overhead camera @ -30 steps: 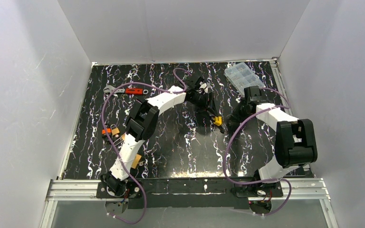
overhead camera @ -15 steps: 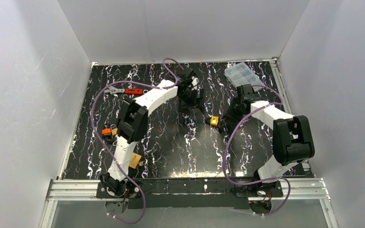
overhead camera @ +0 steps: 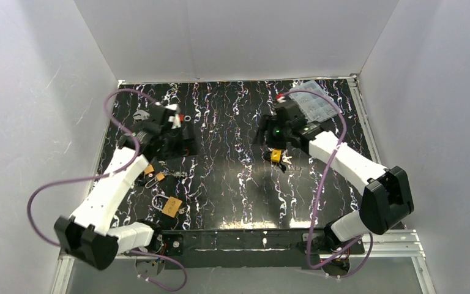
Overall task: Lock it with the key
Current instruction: Place the key at the center of the board, then pick up the lock from the center of the board.
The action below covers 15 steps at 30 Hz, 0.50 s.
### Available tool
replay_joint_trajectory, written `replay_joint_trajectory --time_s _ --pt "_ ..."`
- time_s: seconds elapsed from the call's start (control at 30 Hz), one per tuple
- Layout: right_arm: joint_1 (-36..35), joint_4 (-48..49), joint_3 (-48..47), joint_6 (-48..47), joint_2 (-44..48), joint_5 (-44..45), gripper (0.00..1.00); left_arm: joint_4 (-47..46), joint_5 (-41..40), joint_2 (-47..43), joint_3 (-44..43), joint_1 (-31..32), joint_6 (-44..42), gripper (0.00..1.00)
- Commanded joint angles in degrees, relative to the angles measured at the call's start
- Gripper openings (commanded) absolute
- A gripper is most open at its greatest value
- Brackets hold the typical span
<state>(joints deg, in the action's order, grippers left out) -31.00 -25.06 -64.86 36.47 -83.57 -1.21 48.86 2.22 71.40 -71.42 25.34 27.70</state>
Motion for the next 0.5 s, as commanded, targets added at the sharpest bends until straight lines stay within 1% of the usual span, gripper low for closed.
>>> replay_joint_trajectory --time_s 0.0,0.1,0.2,0.37,0.47 --pt "-10.73 3.44 -4.55 -4.83 -1.75 -0.1 0.68 7.4 -7.41 -9.41 4.52 -5.74 0.64 0.93" --pt "-18.45 4.62 -8.62 -8.91 -7.13 -1.46 0.7 11.45 -9.12 -11.98 2.49 -8.6 1.01 0.95" --pt "-24.97 3.61 -14.66 -12.83 -14.59 -2.75 0.71 15.25 -11.09 -13.59 -2.65 -9.07 1.22 0.98" --pt "-31.12 3.49 -23.59 -16.65 -24.02 -6.09 0.73 19.51 -11.23 -14.66 -14.08 -9.03 1.64 0.98" --pt "-34.03 3.34 -28.19 -18.25 -28.04 -6.17 0.75 21.15 -10.79 -13.92 -19.16 -9.03 2.48 0.98"
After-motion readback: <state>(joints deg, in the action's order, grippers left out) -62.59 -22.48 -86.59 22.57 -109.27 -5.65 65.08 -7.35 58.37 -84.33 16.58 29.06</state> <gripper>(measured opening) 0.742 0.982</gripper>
